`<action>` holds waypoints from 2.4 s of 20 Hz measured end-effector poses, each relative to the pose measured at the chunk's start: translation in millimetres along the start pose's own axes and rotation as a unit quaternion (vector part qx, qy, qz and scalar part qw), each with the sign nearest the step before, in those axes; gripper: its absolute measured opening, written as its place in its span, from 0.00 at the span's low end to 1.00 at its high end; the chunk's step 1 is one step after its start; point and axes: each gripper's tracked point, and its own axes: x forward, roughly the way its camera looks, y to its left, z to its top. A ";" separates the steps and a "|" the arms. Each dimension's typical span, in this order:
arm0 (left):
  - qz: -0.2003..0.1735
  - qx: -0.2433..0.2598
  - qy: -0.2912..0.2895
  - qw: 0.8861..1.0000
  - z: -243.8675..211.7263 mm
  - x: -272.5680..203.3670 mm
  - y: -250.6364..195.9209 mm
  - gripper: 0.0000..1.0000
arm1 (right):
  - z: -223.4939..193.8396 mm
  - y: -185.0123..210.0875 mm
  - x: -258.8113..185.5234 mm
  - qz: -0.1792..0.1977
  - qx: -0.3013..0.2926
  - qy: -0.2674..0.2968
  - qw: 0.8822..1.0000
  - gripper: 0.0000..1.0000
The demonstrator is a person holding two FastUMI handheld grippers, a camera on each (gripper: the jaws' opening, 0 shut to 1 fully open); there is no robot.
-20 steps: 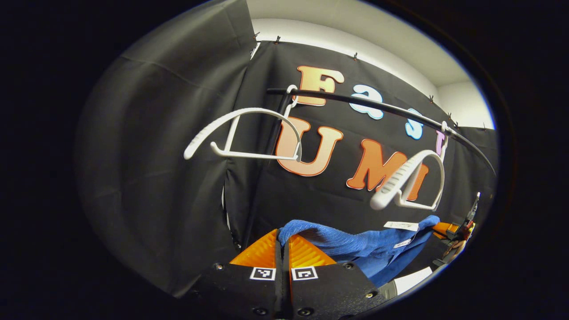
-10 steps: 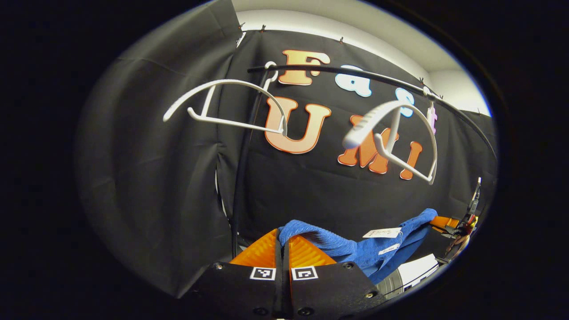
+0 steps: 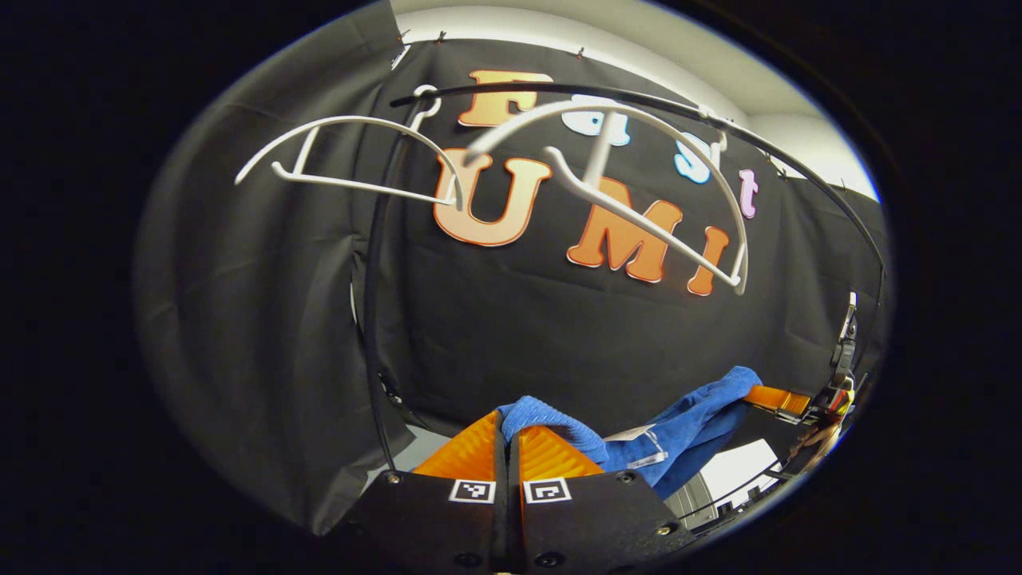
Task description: Grasp the clothes on the hanger with both hands and then place them into the laundry hamper below.
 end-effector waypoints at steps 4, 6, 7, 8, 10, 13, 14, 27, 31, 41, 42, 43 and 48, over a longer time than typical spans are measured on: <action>-0.027 0.003 0.012 1.000 -8.5 10.9 -35.0 0.00 | -14.9 8.8 -4.4 0.004 -0.013 0.016 1.000 0.07; -0.040 0.008 0.013 0.999 -8.8 14.7 -53.3 0.00 | -20.4 10.8 -6.1 0.004 -0.020 0.020 1.000 0.07; -0.047 0.011 0.015 0.999 -9.8 18.1 -62.0 0.00 | -22.8 10.8 -6.3 0.004 -0.023 0.023 0.999 0.07; -0.052 0.013 0.017 0.998 -13.9 20.0 -70.3 0.00 | -27.2 10.5 -7.1 0.003 -0.025 0.026 0.999 0.07; -0.062 0.015 0.026 0.998 -21.0 26.0 -83.6 0.00 | -32.9 8.5 -8.4 -0.003 -0.028 0.032 0.999 0.07; -0.073 0.015 0.045 0.996 -37.3 34.8 -100.6 0.00 | -47.5 1.2 -10.2 -0.013 -0.032 0.045 0.998 0.07; -0.076 0.015 0.053 0.996 -44.0 39.4 -105.7 0.00 | -53.3 -1.6 -12.2 -0.018 -0.034 0.050 0.998 0.07; -0.068 0.040 0.176 0.981 -150.9 80.6 -117.8 0.00 | -133.9 -39.7 -13.8 -0.075 -0.074 0.140 0.985 0.07; -0.048 0.050 0.222 0.973 -181.7 81.5 -101.1 0.00 | -167.9 -45.7 -10.4 -0.092 -0.078 0.180 0.976 0.07; -0.031 0.056 0.305 0.950 -243.7 80.2 -77.5 0.00 | -244.9 -58.2 -7.6 -0.116 -0.090 0.272 0.951 0.08; -0.024 0.067 0.316 0.946 -250.4 78.8 -71.8 0.00 | -252.0 -57.3 -8.2 -0.119 -0.090 0.282 0.948 0.08; -0.018 0.075 0.325 0.942 -255.6 77.6 -66.4 0.00 | -257.7 -59.1 -9.0 -0.123 -0.092 0.290 0.945 0.08; -0.004 0.068 0.361 0.930 -273.7 69.2 -59.6 0.07 | -281.5 -71.4 -10.7 -0.147 -0.089 0.317 0.933 0.10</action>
